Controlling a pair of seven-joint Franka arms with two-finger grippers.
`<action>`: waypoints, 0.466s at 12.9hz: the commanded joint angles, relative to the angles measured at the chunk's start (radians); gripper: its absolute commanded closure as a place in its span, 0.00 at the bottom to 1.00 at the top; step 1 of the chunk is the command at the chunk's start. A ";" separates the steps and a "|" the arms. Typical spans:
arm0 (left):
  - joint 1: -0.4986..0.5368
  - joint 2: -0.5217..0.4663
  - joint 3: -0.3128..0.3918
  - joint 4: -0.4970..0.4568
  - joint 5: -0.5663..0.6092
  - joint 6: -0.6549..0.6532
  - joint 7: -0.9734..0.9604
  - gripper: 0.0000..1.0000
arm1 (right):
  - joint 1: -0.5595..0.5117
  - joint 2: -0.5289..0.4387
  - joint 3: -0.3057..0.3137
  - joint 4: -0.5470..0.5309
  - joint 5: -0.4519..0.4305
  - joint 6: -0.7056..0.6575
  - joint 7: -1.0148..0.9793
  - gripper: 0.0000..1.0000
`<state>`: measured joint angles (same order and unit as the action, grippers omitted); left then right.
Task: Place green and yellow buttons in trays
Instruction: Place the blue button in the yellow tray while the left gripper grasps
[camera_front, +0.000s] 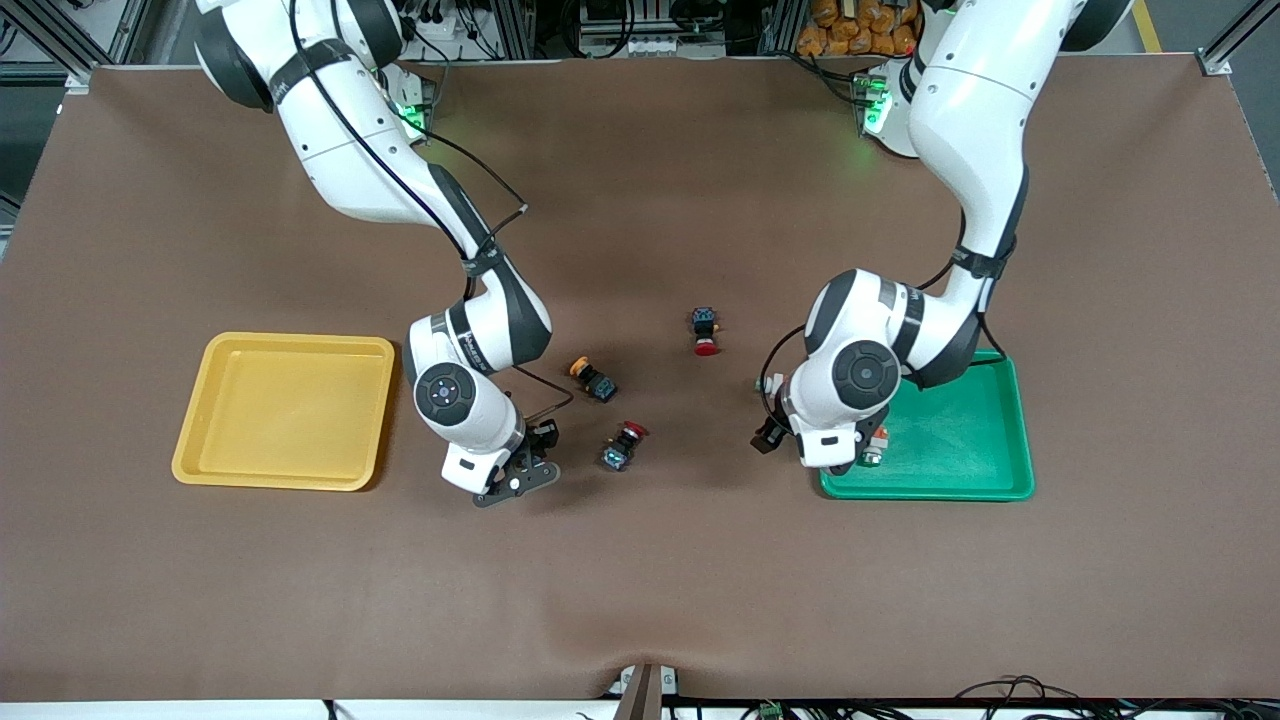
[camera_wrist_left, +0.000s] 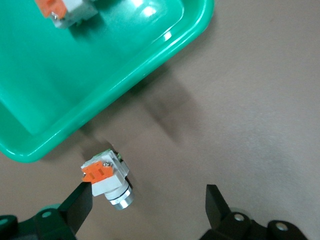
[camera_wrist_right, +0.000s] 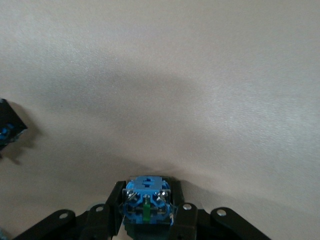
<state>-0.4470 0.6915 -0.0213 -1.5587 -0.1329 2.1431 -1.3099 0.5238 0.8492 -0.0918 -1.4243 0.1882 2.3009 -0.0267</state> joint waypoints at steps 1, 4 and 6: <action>-0.007 0.014 0.014 0.003 0.012 -0.006 -0.087 0.00 | -0.059 -0.111 0.004 -0.035 0.007 -0.098 -0.013 1.00; -0.012 0.014 0.012 -0.040 0.068 -0.009 -0.146 0.00 | -0.145 -0.231 0.003 -0.085 0.007 -0.179 -0.015 1.00; -0.041 0.014 0.012 -0.052 0.070 -0.008 -0.182 0.00 | -0.214 -0.303 0.003 -0.171 0.007 -0.179 -0.044 1.00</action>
<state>-0.4527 0.7150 -0.0175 -1.5930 -0.0854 2.1413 -1.4383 0.3715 0.6487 -0.1069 -1.4640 0.1884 2.1128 -0.0340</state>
